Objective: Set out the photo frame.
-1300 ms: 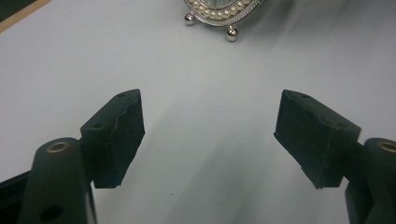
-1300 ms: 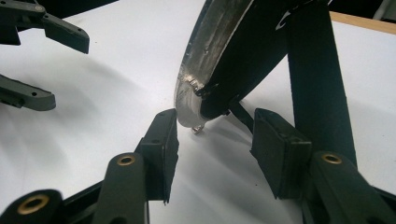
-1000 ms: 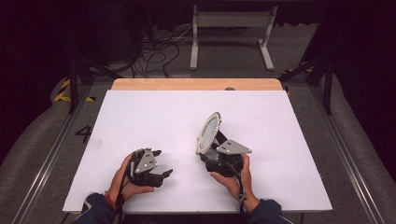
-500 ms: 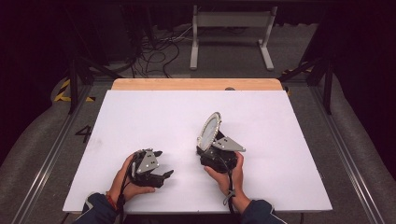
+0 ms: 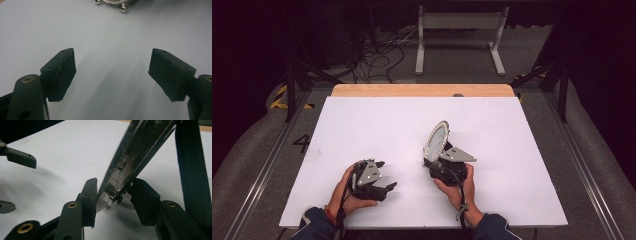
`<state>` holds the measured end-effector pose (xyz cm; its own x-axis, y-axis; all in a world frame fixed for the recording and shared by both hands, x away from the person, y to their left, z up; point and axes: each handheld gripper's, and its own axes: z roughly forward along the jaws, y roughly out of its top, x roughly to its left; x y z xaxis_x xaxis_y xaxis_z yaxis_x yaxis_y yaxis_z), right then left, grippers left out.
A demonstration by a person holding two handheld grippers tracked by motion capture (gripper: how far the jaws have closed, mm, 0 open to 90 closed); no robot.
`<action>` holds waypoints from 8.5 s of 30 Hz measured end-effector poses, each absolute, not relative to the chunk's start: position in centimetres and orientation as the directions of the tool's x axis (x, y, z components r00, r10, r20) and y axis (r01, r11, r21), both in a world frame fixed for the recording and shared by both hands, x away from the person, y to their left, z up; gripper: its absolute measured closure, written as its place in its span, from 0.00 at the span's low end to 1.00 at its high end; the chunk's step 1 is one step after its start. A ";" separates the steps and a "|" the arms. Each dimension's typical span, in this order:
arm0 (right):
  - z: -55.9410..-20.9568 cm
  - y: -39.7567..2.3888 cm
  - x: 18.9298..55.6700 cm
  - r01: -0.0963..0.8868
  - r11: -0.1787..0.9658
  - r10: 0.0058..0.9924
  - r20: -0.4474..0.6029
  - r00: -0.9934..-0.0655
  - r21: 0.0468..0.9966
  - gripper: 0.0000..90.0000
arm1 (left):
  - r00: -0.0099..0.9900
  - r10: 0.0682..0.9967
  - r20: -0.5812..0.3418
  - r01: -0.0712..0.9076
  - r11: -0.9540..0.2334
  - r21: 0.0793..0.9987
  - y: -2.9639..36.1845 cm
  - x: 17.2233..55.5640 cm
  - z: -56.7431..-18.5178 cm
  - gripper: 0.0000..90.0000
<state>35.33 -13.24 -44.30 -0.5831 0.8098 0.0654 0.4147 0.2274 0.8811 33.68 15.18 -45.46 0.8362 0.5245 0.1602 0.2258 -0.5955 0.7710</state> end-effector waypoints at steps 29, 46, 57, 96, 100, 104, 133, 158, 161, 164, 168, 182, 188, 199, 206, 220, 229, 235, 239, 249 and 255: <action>-44.2 -14.1 36.1 0.444 0.183 0.803 0.127 -0.582 0.877 0.69 | 0.838 0.528 0.139 0.232 -0.575 0.785 15.0 34.1 -45.1 0.23; -43.4 -16.1 36.3 0.494 0.279 0.713 0.168 -0.681 0.824 0.81 | 0.862 0.498 0.094 0.234 -0.556 0.798 12.1 36.7 -44.2 0.23; -43.2 -16.6 36.5 0.498 0.308 0.682 0.176 -0.709 0.810 0.80 | 0.884 0.465 0.053 0.247 -0.560 0.791 10.2 38.8 -44.2 0.22; -41.4 -18.7 32.1 0.375 0.243 0.770 0.057 -0.636 0.895 0.86 | 0.927 0.372 -0.055 0.251 -0.505 0.826 6.3 43.7 -44.3 0.36; -41.4 -18.7 32.1 0.372 0.244 0.769 0.055 -0.637 0.896 0.86 | 0.926 0.372 -0.056 0.257 -0.515 0.818 6.4 43.6 -44.3 0.39; -41.3 -18.8 32.2 0.373 0.238 0.769 0.061 -0.637 0.896 0.86 | 0.926 0.372 -0.054 0.258 -0.524 0.812 6.6 43.5 -44.3 0.40; -41.3 -19.2 33.0 0.375 0.220 0.786 0.064 -0.615 0.901 0.84 | 0.922 0.384 -0.040 0.252 -0.520 0.816 7.7 42.0 -44.0 0.45; -41.7 -19.4 32.5 0.402 0.186 0.806 0.095 -0.584 0.897 0.87 | 0.910 0.407 -0.080 0.271 -0.437 0.858 7.7 42.6 -43.4 0.58; -41.7 -19.4 32.7 0.397 0.188 0.804 0.092 -0.587 0.898 0.87 | 0.907 0.415 -0.077 0.276 -0.446 0.851 7.9 42.5 -43.4 0.59; -41.7 -19.4 32.9 0.399 0.182 0.803 0.099 -0.588 0.899 0.86 | 0.904 0.420 -0.080 0.281 -0.443 0.851 8.1 42.3 -43.4 0.62; -41.7 -19.2 33.0 0.385 0.197 0.803 0.076 -0.591 0.902 0.84 | 0.896 0.432 -0.099 0.303 -0.432 0.850 8.3 42.1 -43.5 0.64; -41.7 -18.9 33.9 0.380 0.207 0.804 0.065 -0.591 0.901 0.82 | 0.887 0.459 -0.051 0.293 -0.474 0.831 8.8 40.8 -43.4 0.68; -41.7 -18.7 34.3 0.384 0.215 0.801 0.063 -0.595 0.898 0.82 | 0.883 0.468 -0.040 0.296 -0.488 0.821 9.0 40.2 -43.4 0.68; -41.7 -18.5 34.7 0.380 0.226 0.798 0.053 -0.601 0.897 0.80 | 0.876 0.481 -0.029 0.304 -0.506 0.807 9.3 39.2 -43.2 0.70; -41.7 -18.4 34.7 0.374 0.237 0.795 0.042 -0.606 0.897 0.81 | 0.878 0.479 -0.017 0.296 -0.513 0.805 9.3 39.1 -43.2 0.69; -42.1 -18.0 34.5 0.381 0.268 0.790 0.024 -0.612 0.885 0.80 | 0.863 0.505 -0.027 0.293 -0.457 0.840 9.7 39.2 -43.0 0.72; -42.1 -18.1 34.9 0.386 0.263 0.792 0.031 -0.610 0.884 0.79 | 0.863 0.505 -0.031 0.297 -0.455 0.840 9.7 38.7 -42.8 0.73; -42.0 -17.8 34.8 0.372 0.277 0.788 0.012 -0.615 0.886 0.79 | 0.864 0.502 -0.042 0.306 -0.456 0.836 9.9 38.7 -43.0 0.73; -42.0 -17.8 34.8 0.366 0.284 0.786 0.004 -0.619 0.886 0.79 | 0.865 0.501 -0.023 0.291 -0.464 0.836 9.8 38.8 -43.0 0.72; -42.0 -17.8 34.6 0.364 0.295 0.785 -0.007 -0.619 0.883 0.79 | 0.866 0.500 -0.007 0.279 -0.472 0.836 9.8 38.8 -43.2 0.68; -41.9 -17.8 34.6 0.351 0.331 0.775 -0.041 -0.630 0.876 0.77 | 0.866 0.499 0.028 0.255 -0.490 0.834 9.7 38.6 -43.0 0.66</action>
